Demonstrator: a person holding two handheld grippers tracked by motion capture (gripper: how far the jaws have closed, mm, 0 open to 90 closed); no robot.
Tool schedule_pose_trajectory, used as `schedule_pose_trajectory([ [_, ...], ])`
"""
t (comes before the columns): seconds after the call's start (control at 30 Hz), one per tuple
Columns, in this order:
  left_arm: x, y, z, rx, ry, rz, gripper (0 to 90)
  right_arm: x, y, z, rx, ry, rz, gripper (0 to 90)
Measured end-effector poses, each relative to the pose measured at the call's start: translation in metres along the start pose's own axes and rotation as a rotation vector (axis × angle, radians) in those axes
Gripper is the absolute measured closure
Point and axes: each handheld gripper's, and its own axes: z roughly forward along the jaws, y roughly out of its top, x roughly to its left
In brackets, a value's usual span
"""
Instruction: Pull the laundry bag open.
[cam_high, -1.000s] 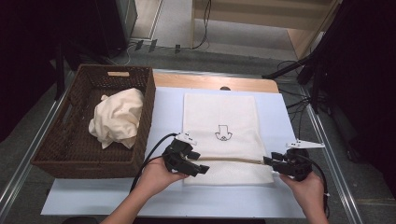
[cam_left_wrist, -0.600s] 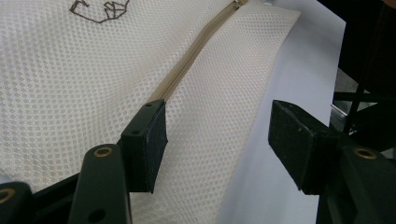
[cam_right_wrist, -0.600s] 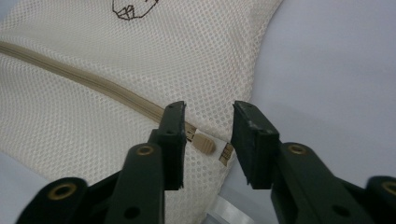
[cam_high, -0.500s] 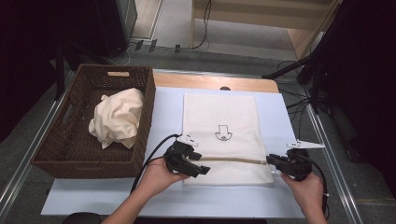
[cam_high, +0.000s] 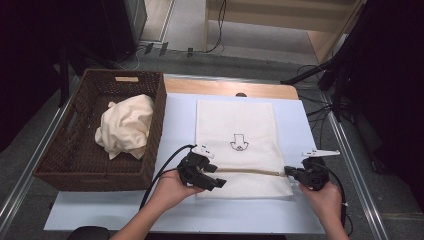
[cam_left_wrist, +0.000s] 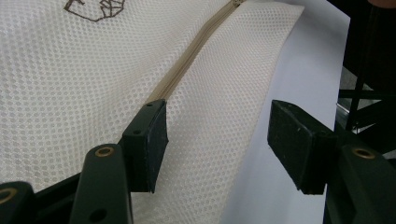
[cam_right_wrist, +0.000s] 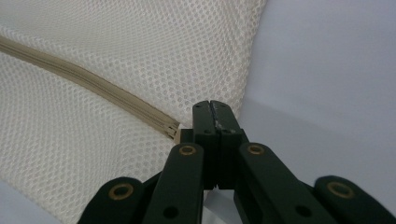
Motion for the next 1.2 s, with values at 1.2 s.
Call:
schedule_pose_trajectory([
  [1.2,0.001,0.002,0.010,0.002,-0.016,0.003,38.3,0.022,0.000,0.001,0.011,0.058,-0.052,85.5],
])
